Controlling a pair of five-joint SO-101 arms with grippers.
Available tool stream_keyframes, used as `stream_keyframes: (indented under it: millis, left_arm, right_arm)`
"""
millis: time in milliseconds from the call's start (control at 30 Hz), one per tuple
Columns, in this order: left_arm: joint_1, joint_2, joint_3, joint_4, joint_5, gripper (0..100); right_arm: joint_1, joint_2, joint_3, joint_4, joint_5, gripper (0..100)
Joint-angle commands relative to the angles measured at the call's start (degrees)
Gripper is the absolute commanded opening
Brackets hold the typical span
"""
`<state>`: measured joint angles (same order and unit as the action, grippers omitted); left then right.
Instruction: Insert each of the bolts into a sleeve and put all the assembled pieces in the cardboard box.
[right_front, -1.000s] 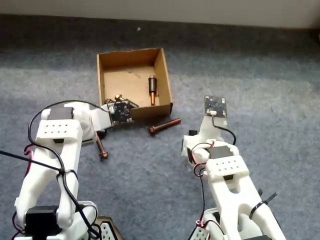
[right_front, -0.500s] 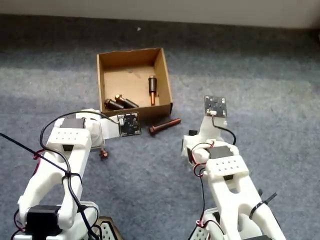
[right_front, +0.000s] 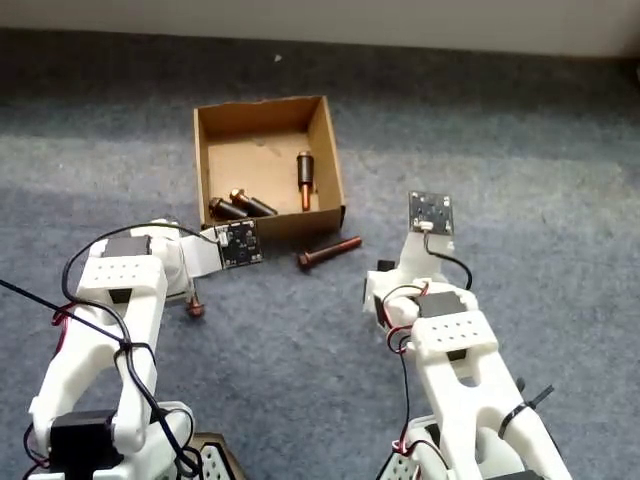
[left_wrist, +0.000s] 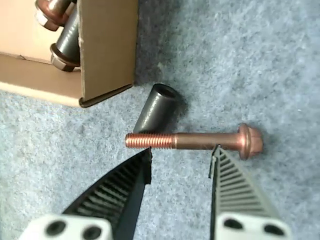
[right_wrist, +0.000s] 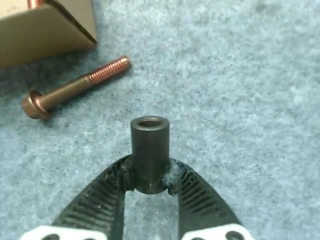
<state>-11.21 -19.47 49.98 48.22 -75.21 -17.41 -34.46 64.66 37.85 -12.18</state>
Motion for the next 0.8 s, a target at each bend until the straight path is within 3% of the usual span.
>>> stream_keyframes:
  millis: [0,233,600,767]
  left_arm:
    - [-2.24,-0.75,-2.95,1.32,-14.77,21]
    - [-7.69,-0.75,-6.64,1.49,-13.89,21]
    - [-8.04,-0.66,0.84,3.25,4.57,21]
    - [-2.33,-0.66,9.36,-4.31,14.68,21]
  right_arm:
    - [0.31,-2.15,-0.48,-1.19,0.09,0.5]
    - [0.31,-2.15,-0.48,-1.19,0.18,0.5]
    - [0.31,-2.15,-0.48,-1.19,0.18,0.5]
    - [0.31,-2.15,-0.48,-1.19,0.18,0.5]
